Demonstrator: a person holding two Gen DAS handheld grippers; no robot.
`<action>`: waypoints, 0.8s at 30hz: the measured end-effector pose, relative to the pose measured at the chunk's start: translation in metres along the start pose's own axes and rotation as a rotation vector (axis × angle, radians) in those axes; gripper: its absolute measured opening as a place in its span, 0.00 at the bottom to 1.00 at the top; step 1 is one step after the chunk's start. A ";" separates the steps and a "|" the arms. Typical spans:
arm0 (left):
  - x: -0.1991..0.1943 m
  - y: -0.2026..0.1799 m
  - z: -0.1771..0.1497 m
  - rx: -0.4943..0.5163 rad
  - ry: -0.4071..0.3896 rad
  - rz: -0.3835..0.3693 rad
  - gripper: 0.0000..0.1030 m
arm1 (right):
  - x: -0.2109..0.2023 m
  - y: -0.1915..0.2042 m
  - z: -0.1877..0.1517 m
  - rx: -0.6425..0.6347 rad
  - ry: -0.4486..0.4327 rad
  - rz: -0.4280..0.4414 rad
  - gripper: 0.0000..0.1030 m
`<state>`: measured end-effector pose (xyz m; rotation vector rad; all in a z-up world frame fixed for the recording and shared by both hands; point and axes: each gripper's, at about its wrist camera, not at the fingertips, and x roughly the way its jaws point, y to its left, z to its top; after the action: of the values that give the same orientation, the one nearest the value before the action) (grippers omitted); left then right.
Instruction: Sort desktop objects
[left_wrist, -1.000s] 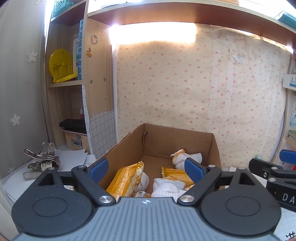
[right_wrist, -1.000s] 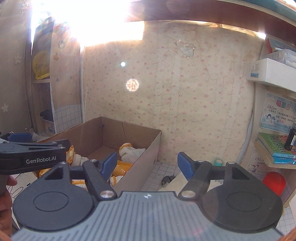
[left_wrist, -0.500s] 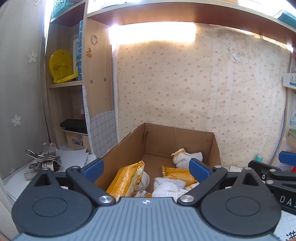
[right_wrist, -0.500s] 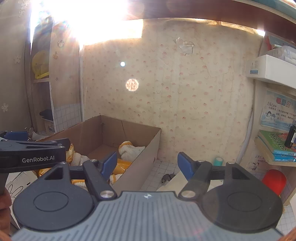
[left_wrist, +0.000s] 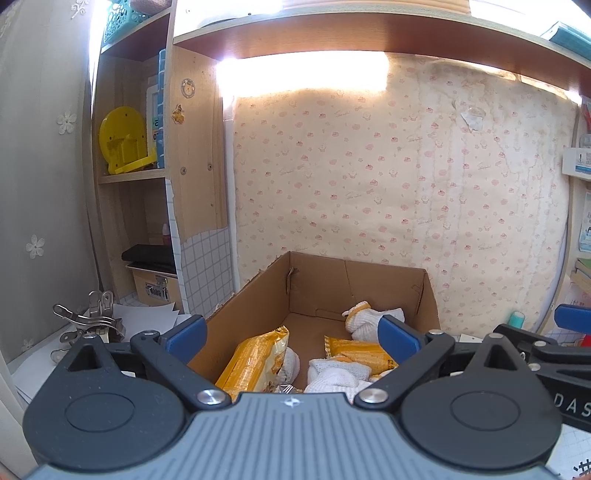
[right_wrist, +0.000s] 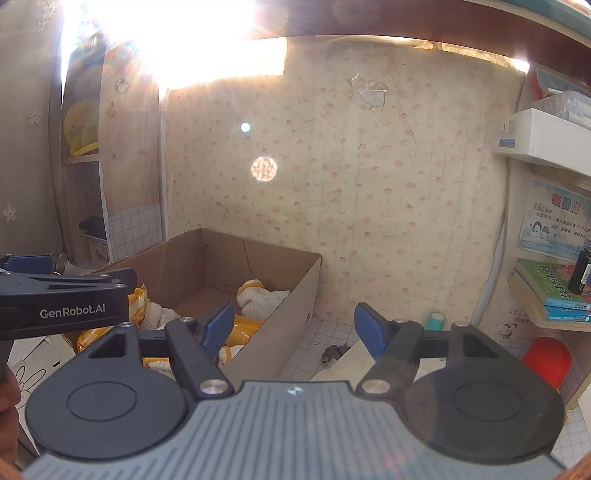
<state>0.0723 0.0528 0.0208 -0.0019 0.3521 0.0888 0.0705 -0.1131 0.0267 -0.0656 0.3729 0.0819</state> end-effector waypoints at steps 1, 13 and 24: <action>0.000 0.000 0.000 0.000 -0.001 0.001 0.99 | 0.000 0.000 0.000 0.000 0.000 0.000 0.68; 0.000 0.000 0.000 0.012 -0.002 -0.006 1.00 | -0.001 0.001 -0.001 -0.002 0.000 -0.001 0.68; 0.000 -0.001 0.001 0.013 -0.006 -0.010 1.00 | -0.001 -0.001 -0.001 -0.005 0.000 -0.002 0.68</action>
<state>0.0726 0.0521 0.0219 0.0100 0.3469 0.0768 0.0696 -0.1146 0.0264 -0.0710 0.3727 0.0812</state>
